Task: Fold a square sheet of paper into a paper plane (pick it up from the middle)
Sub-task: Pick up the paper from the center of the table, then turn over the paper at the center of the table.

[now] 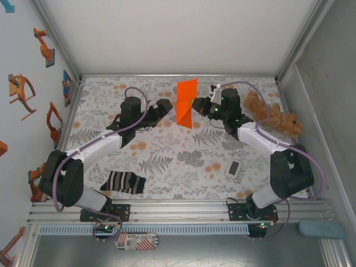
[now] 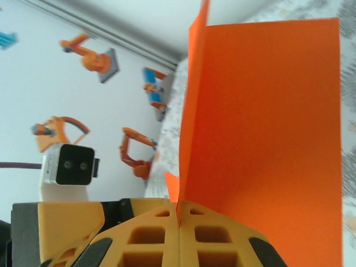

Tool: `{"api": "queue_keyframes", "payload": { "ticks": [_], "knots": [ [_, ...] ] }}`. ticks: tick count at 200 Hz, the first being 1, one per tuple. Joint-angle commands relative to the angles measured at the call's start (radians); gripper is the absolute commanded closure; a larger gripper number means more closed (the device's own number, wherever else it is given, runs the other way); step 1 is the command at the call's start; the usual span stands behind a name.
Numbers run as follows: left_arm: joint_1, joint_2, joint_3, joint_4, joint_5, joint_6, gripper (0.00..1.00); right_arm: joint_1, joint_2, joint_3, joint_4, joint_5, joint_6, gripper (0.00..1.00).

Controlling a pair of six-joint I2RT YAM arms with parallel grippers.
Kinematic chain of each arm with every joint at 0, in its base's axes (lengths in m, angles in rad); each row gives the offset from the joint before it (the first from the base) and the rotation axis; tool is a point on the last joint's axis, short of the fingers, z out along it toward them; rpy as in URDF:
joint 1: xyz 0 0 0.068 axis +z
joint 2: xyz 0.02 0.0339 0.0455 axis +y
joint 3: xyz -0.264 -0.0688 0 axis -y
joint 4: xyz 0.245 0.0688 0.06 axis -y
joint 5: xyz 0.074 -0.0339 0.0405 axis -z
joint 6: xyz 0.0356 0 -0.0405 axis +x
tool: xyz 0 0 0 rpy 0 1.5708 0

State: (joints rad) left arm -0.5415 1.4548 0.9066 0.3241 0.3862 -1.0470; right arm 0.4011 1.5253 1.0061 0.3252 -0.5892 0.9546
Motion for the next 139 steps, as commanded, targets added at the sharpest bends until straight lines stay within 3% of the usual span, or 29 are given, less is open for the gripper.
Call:
{"api": "queue_keyframes", "payload": {
  "ticks": [1, 84, 139],
  "knots": [
    [0.002, -0.013, -0.001, 0.16, 0.102, -0.016, 0.05, -0.007, -0.013, 0.041, 0.061, -0.105, 0.046, 1.0],
    [-0.019, 0.095, -0.009, 0.409, 0.182, -0.2, 0.06, -0.018, -0.005, 0.019, 0.251, -0.179, 0.228, 1.0],
    [-0.029, 0.106, 0.006, 0.422, 0.201, -0.199, 0.24, -0.029, 0.008, 0.008, 0.251, -0.185, 0.23, 1.0]
  ]
}}
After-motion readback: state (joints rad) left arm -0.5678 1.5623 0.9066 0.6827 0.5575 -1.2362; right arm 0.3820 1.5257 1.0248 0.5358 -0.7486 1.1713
